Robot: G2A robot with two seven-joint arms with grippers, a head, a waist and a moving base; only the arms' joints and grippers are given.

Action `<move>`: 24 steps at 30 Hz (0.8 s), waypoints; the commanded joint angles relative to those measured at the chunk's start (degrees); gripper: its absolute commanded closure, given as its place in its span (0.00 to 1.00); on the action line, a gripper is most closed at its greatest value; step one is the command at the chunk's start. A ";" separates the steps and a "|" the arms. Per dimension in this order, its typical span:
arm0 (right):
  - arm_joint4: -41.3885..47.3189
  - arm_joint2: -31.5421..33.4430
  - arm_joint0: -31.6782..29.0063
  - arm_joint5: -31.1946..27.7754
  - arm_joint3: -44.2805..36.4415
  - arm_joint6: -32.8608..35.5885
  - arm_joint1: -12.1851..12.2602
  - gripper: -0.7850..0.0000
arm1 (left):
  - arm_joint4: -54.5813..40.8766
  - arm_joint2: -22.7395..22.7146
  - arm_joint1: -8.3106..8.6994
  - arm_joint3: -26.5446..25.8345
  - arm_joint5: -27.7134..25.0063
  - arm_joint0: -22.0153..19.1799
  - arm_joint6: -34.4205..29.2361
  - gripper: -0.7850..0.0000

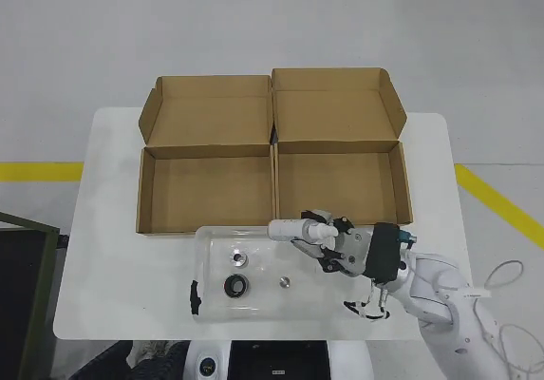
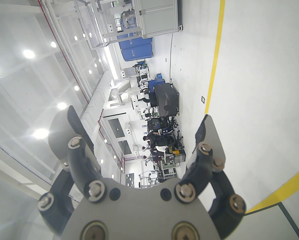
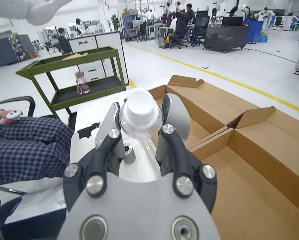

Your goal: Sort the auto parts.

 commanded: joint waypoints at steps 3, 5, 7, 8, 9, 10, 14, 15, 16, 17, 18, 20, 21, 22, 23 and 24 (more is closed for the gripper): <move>2.48 1.31 -0.36 0.25 0.65 -2.60 0.01 1.00 | 0.00 0.00 0.00 0.00 0.00 0.00 0.00 0.00; 3.17 1.77 -0.52 0.58 0.58 -3.61 -0.01 1.00 | 0.00 0.00 0.00 0.00 0.00 0.00 0.00 0.00; 3.21 2.19 -0.78 1.07 0.30 -4.27 -0.01 1.00 | 0.00 0.00 0.00 0.00 0.00 0.00 0.00 0.00; 3.16 2.34 -0.95 1.22 0.10 -4.54 -0.01 1.00 | 0.00 0.00 0.00 0.00 0.00 0.00 0.00 0.00; 3.16 2.43 -1.06 1.25 -0.01 -4.72 -0.01 1.00 | 0.00 0.00 0.00 0.00 0.00 0.00 0.00 0.00; 3.19 2.65 -1.23 1.15 -0.18 -5.12 0.00 1.00 | 0.00 0.00 0.00 0.00 0.00 0.00 0.00 0.00; 2.69 3.87 -1.89 0.74 -0.06 -6.33 0.10 1.00 | 0.00 0.00 0.00 0.00 0.00 0.00 0.00 0.00; 2.64 4.19 -2.08 0.72 0.03 -6.58 0.13 1.00 | 0.00 0.00 0.00 0.00 0.00 0.00 0.00 0.00; 2.60 4.46 -2.26 0.66 0.04 -6.78 0.15 1.00 | 0.00 0.00 0.00 0.00 0.00 0.00 0.00 0.00; 2.42 4.73 -2.42 0.63 -0.04 -6.93 0.18 1.00 | 0.00 0.00 0.00 0.00 0.00 0.00 0.00 0.00; 2.20 4.90 -2.53 0.63 -0.10 -6.94 0.20 1.00 | 0.00 0.00 0.00 0.00 0.00 0.00 0.00 0.00; 1.54 5.35 -2.83 0.78 -0.35 -6.89 0.25 1.00 | 0.00 0.00 0.00 0.00 0.00 0.00 0.00 0.00; 1.08 5.60 -2.93 1.06 -0.50 -6.72 0.27 1.00 | 0.00 0.00 0.00 0.00 0.00 0.00 0.00 0.00; 0.65 5.79 -3.02 1.35 -0.71 -6.52 0.29 1.00 | 0.00 0.00 0.00 0.00 0.00 0.00 0.00 0.00; -0.31 6.05 -3.01 1.99 -1.01 -5.92 0.32 1.00 | 0.00 0.00 0.00 0.00 0.00 0.00 0.00 0.00; -0.72 6.10 -2.99 2.49 -1.17 -5.56 0.32 1.00 | 0.00 0.00 0.00 0.00 0.00 0.00 0.00 0.00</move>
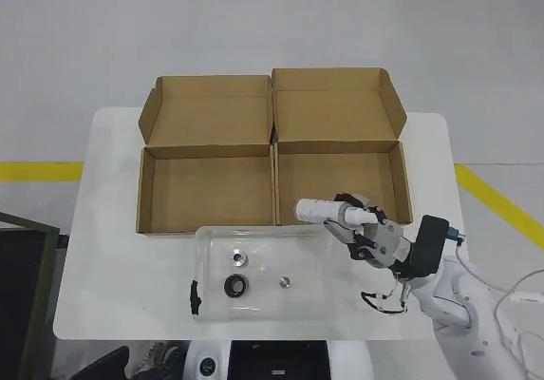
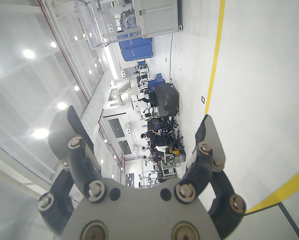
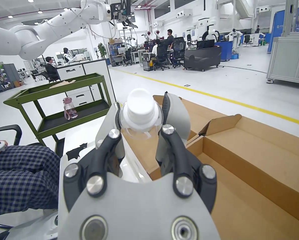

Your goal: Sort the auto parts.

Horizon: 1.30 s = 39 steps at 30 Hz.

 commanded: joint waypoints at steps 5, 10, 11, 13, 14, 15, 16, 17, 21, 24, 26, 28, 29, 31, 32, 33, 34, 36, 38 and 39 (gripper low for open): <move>-1.12 -0.52 1.32 4.60 0.82 2.79 -0.20 1.00 | 0.00 0.00 0.00 0.00 0.00 0.00 0.00 0.00; -2.53 -2.48 5.30 9.12 3.31 7.58 -0.57 1.00 | 0.00 0.00 0.00 0.00 0.00 0.00 0.00 0.00; -2.93 -2.82 6.34 9.97 3.94 8.77 -0.64 1.00 | 0.00 0.00 0.00 0.00 0.00 0.00 0.00 0.00; -2.79 -4.01 8.48 11.26 5.10 11.52 -0.84 1.00 | 0.00 0.00 0.00 0.00 0.00 0.00 0.00 0.00; -2.84 -4.30 9.15 11.71 5.50 12.35 -0.90 1.00 | 0.00 0.00 0.00 0.00 0.00 0.00 0.00 0.00; -2.99 -4.79 10.21 12.27 6.15 13.65 -0.98 1.00 | 0.00 0.00 0.00 0.00 0.00 0.00 0.00 0.00; -3.08 -5.55 11.68 12.76 7.04 15.29 -1.11 1.00 | 0.00 0.00 0.00 0.00 0.00 0.00 0.00 0.00; -3.10 -6.16 12.76 12.99 7.80 16.69 -1.20 1.00 | 0.00 0.00 0.00 0.00 0.00 0.00 0.00 0.00; -2.38 -8.56 17.34 13.33 10.97 21.46 -1.63 1.00 | 0.00 0.00 0.00 0.00 0.00 0.00 0.00 0.00; -1.85 -10.51 20.75 13.29 13.71 24.87 -2.00 1.00 | 0.00 0.00 0.00 0.00 0.00 0.00 0.00 0.00; -1.54 -11.59 22.77 13.46 15.43 26.77 -2.24 1.00 | 0.00 0.00 0.00 0.00 0.00 0.00 0.00 0.00; -1.44 -12.57 24.60 13.59 17.28 28.52 -2.46 1.00 | 0.00 0.00 0.00 0.00 0.00 0.00 0.00 0.00; -1.28 -13.04 25.45 13.61 18.26 29.22 -2.57 1.00 | 0.00 0.00 0.00 0.00 0.00 0.00 0.00 0.00; -1.05 -13.94 27.20 13.62 20.47 30.61 -2.80 1.00 | 0.00 0.00 0.00 0.00 0.00 0.00 0.00 0.00; -0.91 -14.39 27.98 13.54 21.41 31.03 -2.92 1.00 | 0.00 0.00 0.00 0.00 0.00 0.00 0.00 0.00; -0.83 -14.82 28.67 13.53 22.34 31.47 -3.04 1.00 | 0.00 0.00 0.00 0.00 0.00 0.00 0.00 0.00; -0.79 -15.24 29.33 13.53 23.13 31.96 -3.14 1.00 | 0.00 0.00 0.00 0.00 0.00 0.00 0.00 0.00; -1.00 -16.06 30.32 13.75 24.43 32.78 -3.34 1.00 | 0.00 0.00 0.00 0.00 0.00 0.00 0.00 0.00; -1.12 -16.88 31.21 13.92 25.52 33.28 -3.56 1.00 | 0.00 0.00 0.00 0.00 0.00 0.00 0.00 0.00; -1.17 -17.31 31.48 14.00 25.98 33.51 -3.66 1.00 | 0.00 0.00 0.00 0.00 0.00 0.00 0.00 0.00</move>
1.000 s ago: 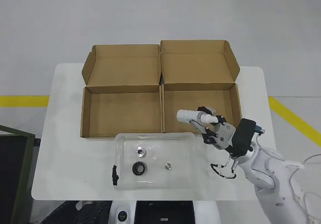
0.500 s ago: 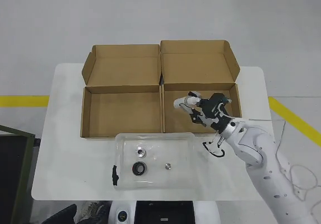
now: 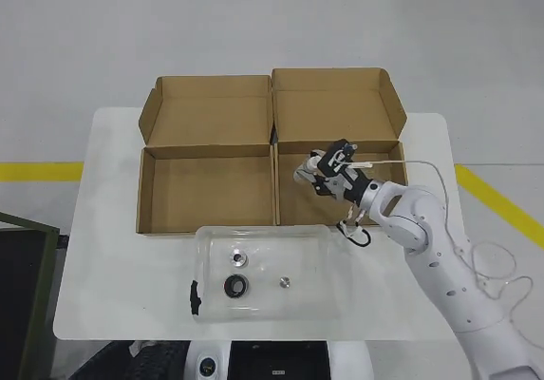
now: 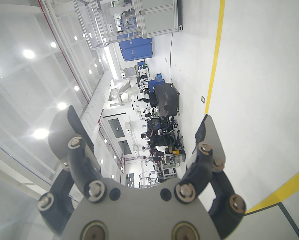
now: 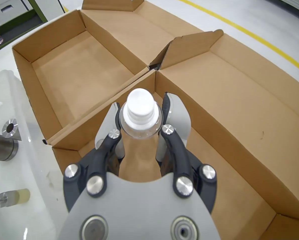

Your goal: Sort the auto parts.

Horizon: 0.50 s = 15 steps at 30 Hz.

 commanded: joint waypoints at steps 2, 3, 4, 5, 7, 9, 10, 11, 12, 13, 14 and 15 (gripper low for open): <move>-0.38 -1.02 0.90 0.33 1.01 0.66 -0.25 1.00 | 0.00 0.00 0.00 0.00 0.00 0.00 0.00 0.00; -0.54 -1.38 1.16 0.56 1.45 1.06 -0.34 1.00 | 0.00 0.00 0.00 0.00 0.00 0.00 0.00 0.00; -0.55 -1.73 1.47 0.78 1.82 1.32 -0.45 1.00 | 0.00 0.00 0.00 0.00 0.00 0.00 0.00 0.00; -0.71 -2.31 1.92 0.81 2.34 1.89 -0.59 1.00 | 0.00 0.00 0.00 0.00 0.00 0.00 0.00 0.00; -1.15 -3.10 2.49 0.96 2.95 2.61 -0.77 1.00 | 0.00 0.00 0.00 0.00 0.00 0.00 0.00 0.00; -1.40 -4.01 3.10 1.25 3.75 3.02 -1.02 1.00 | 0.00 0.00 0.00 0.00 0.00 0.00 0.00 0.00; -1.67 -4.60 3.52 1.41 4.28 3.26 -1.19 1.00 | 0.00 0.00 0.00 0.00 0.00 0.00 0.00 0.00; -1.71 -4.94 3.78 1.54 4.69 3.26 -1.31 0.87 | 0.00 0.00 0.00 0.00 0.00 0.00 0.00 0.00; -1.80 -5.28 4.03 1.61 5.10 3.31 -1.42 0.75 | 0.00 0.00 0.00 0.00 0.00 0.00 0.00 0.00; -2.00 -5.54 4.29 1.71 5.44 3.27 -1.51 0.54 | 0.00 0.00 0.00 0.00 0.00 0.00 0.00 0.00; -2.07 -5.69 4.43 1.77 5.66 3.19 -1.57 0.21 | 0.00 0.00 0.00 0.00 0.00 0.00 0.00 0.00; -2.40 -6.02 4.68 1.70 5.98 3.20 -1.67 0.00 | 0.00 0.00 0.00 0.00 0.00 0.00 0.00 0.00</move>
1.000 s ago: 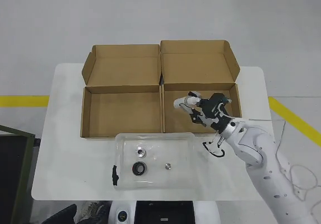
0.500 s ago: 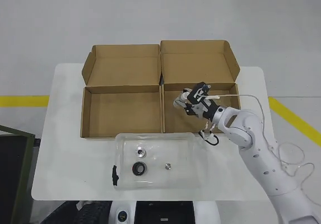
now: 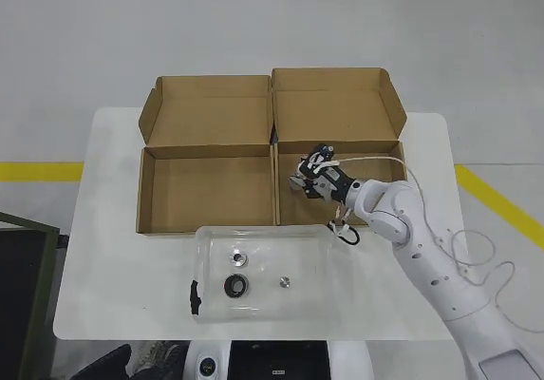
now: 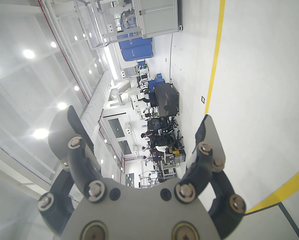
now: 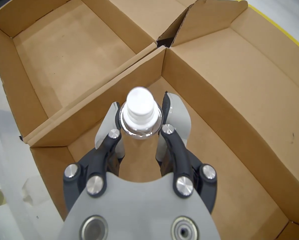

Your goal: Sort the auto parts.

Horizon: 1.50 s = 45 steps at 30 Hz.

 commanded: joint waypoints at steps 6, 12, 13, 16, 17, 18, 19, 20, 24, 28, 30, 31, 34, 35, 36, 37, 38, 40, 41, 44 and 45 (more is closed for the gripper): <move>-1.85 0.14 0.27 0.59 -0.68 -0.83 -0.09 0.00 | 0.00 0.00 0.00 0.00 0.00 0.00 0.00 0.00; -5.00 3.16 -2.27 0.74 -7.43 -0.84 0.82 0.00 | 0.00 0.00 0.00 0.00 0.00 0.00 0.00 0.00; -5.41 4.04 -3.22 0.58 -9.55 -0.59 1.07 0.00 | 0.00 0.00 0.00 0.00 0.00 0.00 0.00 0.00; -5.12 5.80 -5.00 -0.60 -13.44 -0.15 1.55 0.00 | 0.00 0.00 0.00 0.00 0.00 0.00 0.00 0.00; -4.94 6.33 -5.64 -1.16 -14.93 -0.01 1.70 0.00 | 0.00 0.00 0.00 0.00 0.00 0.00 0.00 0.00; -4.83 6.76 -6.29 -1.78 -16.52 0.31 1.85 0.00 | 0.00 0.00 0.00 0.00 0.00 0.00 0.00 0.00; -4.79 7.14 -6.98 -2.30 -18.17 0.68 2.00 0.00 | 0.00 0.00 0.00 0.00 0.00 0.00 0.00 0.00; -4.85 7.46 -7.71 -2.66 -19.66 1.03 2.13 0.00 | 0.00 0.00 0.00 0.00 0.00 0.00 0.00 0.00; -5.61 7.90 -10.45 -4.18 -25.27 2.36 2.55 0.00 | 0.00 0.00 0.00 0.00 0.00 0.00 0.00 0.00; -4.80 7.37 -12.48 -6.57 -29.08 3.21 2.80 0.00 | 0.00 0.00 0.00 0.00 0.00 0.00 0.00 0.00; -5.22 7.10 -13.23 -6.99 -30.93 3.99 2.91 0.00 | 0.00 0.00 0.00 0.00 0.00 0.00 0.00 0.00; -5.62 6.98 -13.65 -7.05 -31.91 4.41 2.96 0.00 | 0.00 0.00 0.00 0.00 0.00 0.00 0.00 0.00; -7.55 6.21 -15.37 -7.52 -35.22 5.95 3.18 0.00 | 0.00 0.00 0.00 0.00 0.00 0.00 0.00 0.00; -8.22 5.99 -15.87 -7.67 -35.95 6.38 3.24 0.00 | 0.00 0.00 0.00 0.00 0.00 0.00 0.00 0.00; -8.73 5.70 -16.30 -7.88 -36.51 6.74 3.29 0.00 | 0.00 0.00 0.00 0.00 0.00 0.00 0.00 0.00; -9.58 5.25 -17.16 -8.20 -37.53 7.20 3.38 0.00 | 0.00 0.00 0.00 0.00 0.00 0.00 0.00 0.00; -9.94 5.12 -17.57 -8.32 -37.86 7.36 3.44 0.00 | 0.00 0.00 0.00 0.00 0.00 0.00 0.00 0.00; -11.52 4.76 -18.90 -9.27 -38.93 7.81 3.66 0.00 | 0.00 0.00 0.00 0.00 0.00 0.00 0.00 0.00; -11.85 4.71 -19.24 -9.53 -39.15 7.83 3.72 0.00 | 0.00 0.00 0.00 0.00 0.00 0.00 0.00 0.00; -13.15 4.51 -20.95 -11.26 -39.64 8.35 4.05 0.00 | 0.00 0.00 0.00 0.00 0.00 0.00 0.00 0.00; -13.34 4.49 -21.44 -11.72 -39.65 8.46 4.15 0.00 | 0.00 0.00 0.00 0.00 0.00 0.00 0.00 0.00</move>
